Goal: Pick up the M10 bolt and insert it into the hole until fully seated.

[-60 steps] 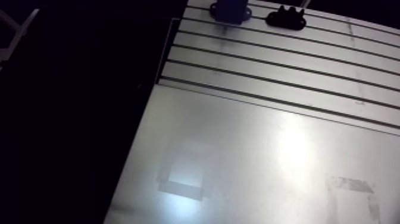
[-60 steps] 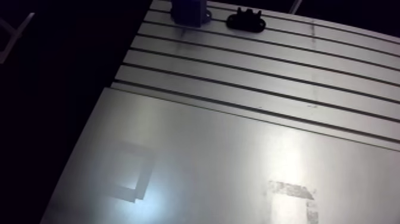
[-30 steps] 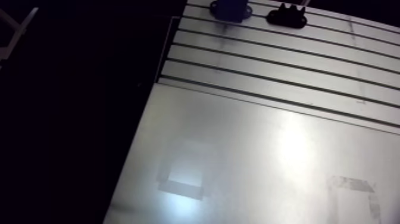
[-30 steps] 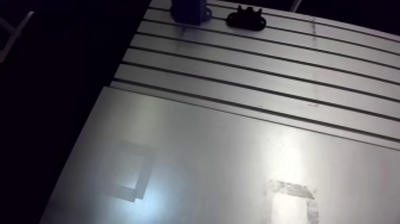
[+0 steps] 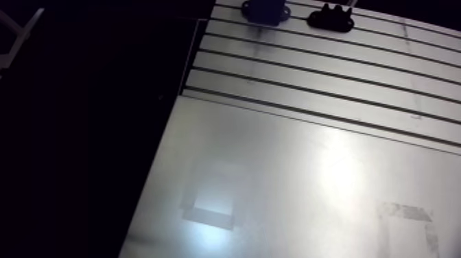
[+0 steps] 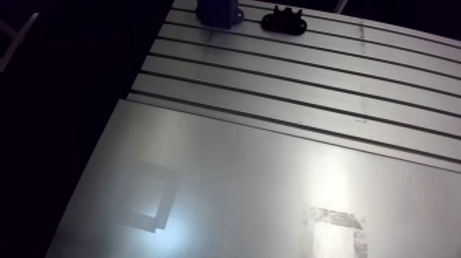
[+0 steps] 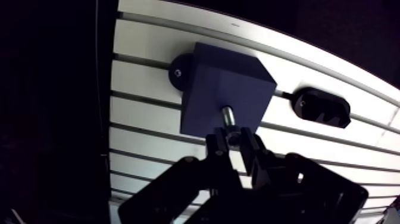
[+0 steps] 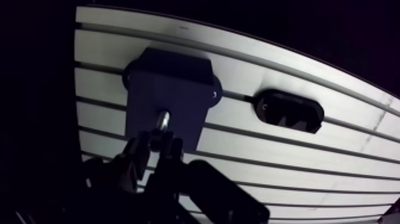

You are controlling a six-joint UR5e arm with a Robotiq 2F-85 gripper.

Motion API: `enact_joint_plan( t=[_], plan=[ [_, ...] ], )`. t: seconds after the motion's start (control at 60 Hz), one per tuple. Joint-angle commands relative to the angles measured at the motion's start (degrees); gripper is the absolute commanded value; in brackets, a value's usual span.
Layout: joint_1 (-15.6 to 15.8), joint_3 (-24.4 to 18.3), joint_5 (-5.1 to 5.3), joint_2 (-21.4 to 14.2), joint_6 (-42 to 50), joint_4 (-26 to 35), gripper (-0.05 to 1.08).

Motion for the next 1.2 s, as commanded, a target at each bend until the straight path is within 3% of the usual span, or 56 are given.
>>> enact_joint_plan(
  t=[0.017, 1.2],
  plan=[
    [0.0, 0.1, 0.0, 0.0, 0.1, 0.0, 1.08],
    [0.4, 1.9, -0.09, 0.4, 0.3, -0.1, 1.06]
  ],
)
